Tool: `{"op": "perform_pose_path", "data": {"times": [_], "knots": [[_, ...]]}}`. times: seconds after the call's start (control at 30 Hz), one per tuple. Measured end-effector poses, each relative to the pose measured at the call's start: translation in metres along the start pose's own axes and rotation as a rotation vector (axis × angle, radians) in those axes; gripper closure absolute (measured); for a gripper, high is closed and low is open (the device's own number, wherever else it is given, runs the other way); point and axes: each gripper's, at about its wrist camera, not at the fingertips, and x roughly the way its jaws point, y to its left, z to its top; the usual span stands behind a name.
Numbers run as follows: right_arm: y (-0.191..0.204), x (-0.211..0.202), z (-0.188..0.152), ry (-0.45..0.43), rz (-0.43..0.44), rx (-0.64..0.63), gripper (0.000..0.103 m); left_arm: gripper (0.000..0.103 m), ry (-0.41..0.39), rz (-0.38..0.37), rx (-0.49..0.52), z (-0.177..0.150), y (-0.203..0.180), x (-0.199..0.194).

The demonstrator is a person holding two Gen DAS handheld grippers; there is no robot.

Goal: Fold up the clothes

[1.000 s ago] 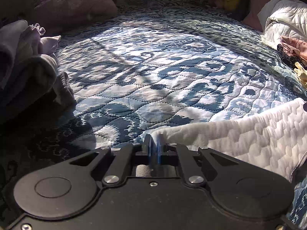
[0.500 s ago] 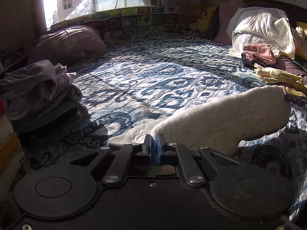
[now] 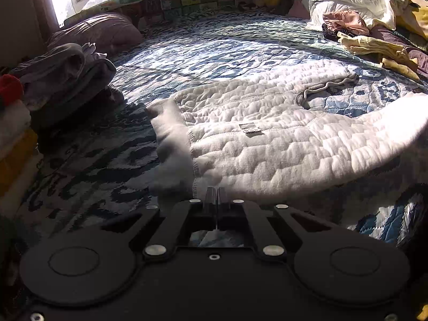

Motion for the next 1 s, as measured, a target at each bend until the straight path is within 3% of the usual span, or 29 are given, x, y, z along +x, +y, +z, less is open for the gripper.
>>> {"op": "perform_pose_path", "data": {"times": [0.17,0.2,0.27,0.3,0.33,0.4,0.5,0.67,0.8,0.83,0.87,0.93,0.97,1.0], "knots": [[-0.035,-0.019,-0.018,0.019,0.13,0.342,0.055,0.103,0.008,0.008,-0.082,-0.006,0.012,-0.013],[-0.041,-0.023,-0.022,0.013,0.151,0.392,0.052,0.099,0.001,0.007,-0.108,-0.007,0.014,-0.017],[-0.051,-0.029,-0.027,-0.008,0.18,0.477,0.046,0.08,0.0,-0.011,-0.211,-0.008,0.025,-0.015],[-0.055,-0.029,-0.027,-0.016,0.192,0.516,0.042,0.062,0.0,-0.021,-0.265,-0.008,0.031,-0.014],[-0.06,-0.029,-0.028,-0.023,0.202,0.552,0.04,0.053,-0.001,-0.031,-0.32,-0.009,0.037,-0.013],[-0.062,-0.02,-0.028,-0.008,0.196,0.584,0.034,0.052,-0.001,-0.051,-0.43,-0.009,0.048,-0.011],[-0.063,-0.008,-0.027,0.005,0.2,0.622,0.033,0.045,0.022,-0.09,-0.601,-0.009,0.066,0.001],[-0.069,0.004,-0.03,-0.046,0.258,0.706,0.027,0.045,0.091,-0.172,-0.87,-0.015,0.086,0.039],[-0.06,0.013,-0.022,-0.015,0.242,0.601,0.029,0.045,0.108,-0.226,-0.961,-0.011,0.081,0.058],[-0.061,0.015,-0.021,-0.017,0.239,0.605,0.029,0.049,0.112,-0.239,-0.982,-0.009,0.079,0.062],[-0.06,0.016,-0.02,-0.016,0.233,0.592,0.03,0.054,0.116,-0.253,-1.003,-0.008,0.077,0.067],[-0.049,0.021,-0.015,0.002,0.178,0.492,0.044,0.074,0.13,-0.234,-1.007,-0.004,0.076,0.071],[-0.045,0.024,-0.013,0.016,0.157,0.449,0.068,0.079,0.132,-0.231,-1.01,-0.002,0.072,0.072],[-0.039,0.029,-0.013,0.033,0.13,0.414,0.092,0.09,0.128,-0.22,-1.007,0.0,0.068,0.069]]}}
